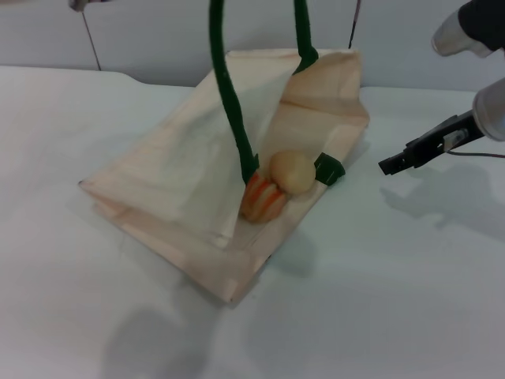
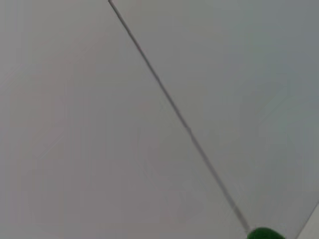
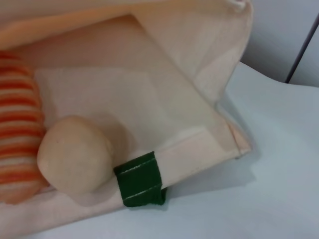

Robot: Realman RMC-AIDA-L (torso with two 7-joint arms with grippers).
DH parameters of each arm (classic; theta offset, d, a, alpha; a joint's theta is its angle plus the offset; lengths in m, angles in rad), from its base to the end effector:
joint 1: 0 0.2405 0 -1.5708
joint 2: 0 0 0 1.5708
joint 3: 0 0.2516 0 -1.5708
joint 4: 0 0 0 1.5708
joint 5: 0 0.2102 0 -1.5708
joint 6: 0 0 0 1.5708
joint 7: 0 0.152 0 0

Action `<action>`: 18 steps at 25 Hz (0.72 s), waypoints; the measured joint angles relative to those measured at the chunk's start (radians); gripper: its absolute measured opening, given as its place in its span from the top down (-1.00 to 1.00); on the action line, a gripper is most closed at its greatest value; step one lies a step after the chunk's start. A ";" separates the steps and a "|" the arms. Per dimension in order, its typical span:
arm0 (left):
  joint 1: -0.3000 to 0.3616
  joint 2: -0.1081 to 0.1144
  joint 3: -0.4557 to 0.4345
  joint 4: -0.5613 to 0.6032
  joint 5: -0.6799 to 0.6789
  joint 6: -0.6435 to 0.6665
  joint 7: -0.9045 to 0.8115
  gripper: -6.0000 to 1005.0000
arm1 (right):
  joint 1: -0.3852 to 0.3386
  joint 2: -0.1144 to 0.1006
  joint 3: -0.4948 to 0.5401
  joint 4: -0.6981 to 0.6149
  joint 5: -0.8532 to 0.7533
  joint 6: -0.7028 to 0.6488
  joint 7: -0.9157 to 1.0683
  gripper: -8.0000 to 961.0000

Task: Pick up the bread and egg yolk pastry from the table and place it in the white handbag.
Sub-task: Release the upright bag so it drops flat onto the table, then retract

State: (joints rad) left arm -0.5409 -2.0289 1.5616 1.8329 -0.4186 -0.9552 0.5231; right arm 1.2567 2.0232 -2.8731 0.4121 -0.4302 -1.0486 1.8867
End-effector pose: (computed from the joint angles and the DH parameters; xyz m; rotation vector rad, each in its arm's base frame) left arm -0.0367 0.3926 0.0723 -2.1478 -0.0874 -0.1482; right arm 0.2063 0.4595 -0.0139 -2.5168 0.8922 -0.2824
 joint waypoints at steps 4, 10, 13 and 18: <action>-0.002 0.002 -0.022 -0.033 -0.131 0.014 0.047 0.03 | 0.000 0.000 -0.001 0.000 0.000 -0.001 0.001 -0.43; 0.000 0.002 -0.027 -0.104 -0.280 0.053 0.152 -0.44 | 0.000 0.001 -0.001 0.000 -0.001 -0.002 0.001 -0.42; 0.000 0.003 -0.043 -0.130 -0.369 0.050 0.210 -0.61 | -0.005 0.000 -0.002 -0.001 -0.001 -0.002 0.001 -0.42; 0.003 0.003 -0.059 -0.171 -0.492 0.047 0.310 -0.74 | -0.012 -0.002 -0.002 -0.002 -0.001 -0.002 0.000 -0.42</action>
State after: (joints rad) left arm -0.5381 -2.0259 1.5028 1.6622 -0.9109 -0.9084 0.8327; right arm 1.2442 2.0210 -2.8747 0.4102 -0.4311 -1.0508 1.8863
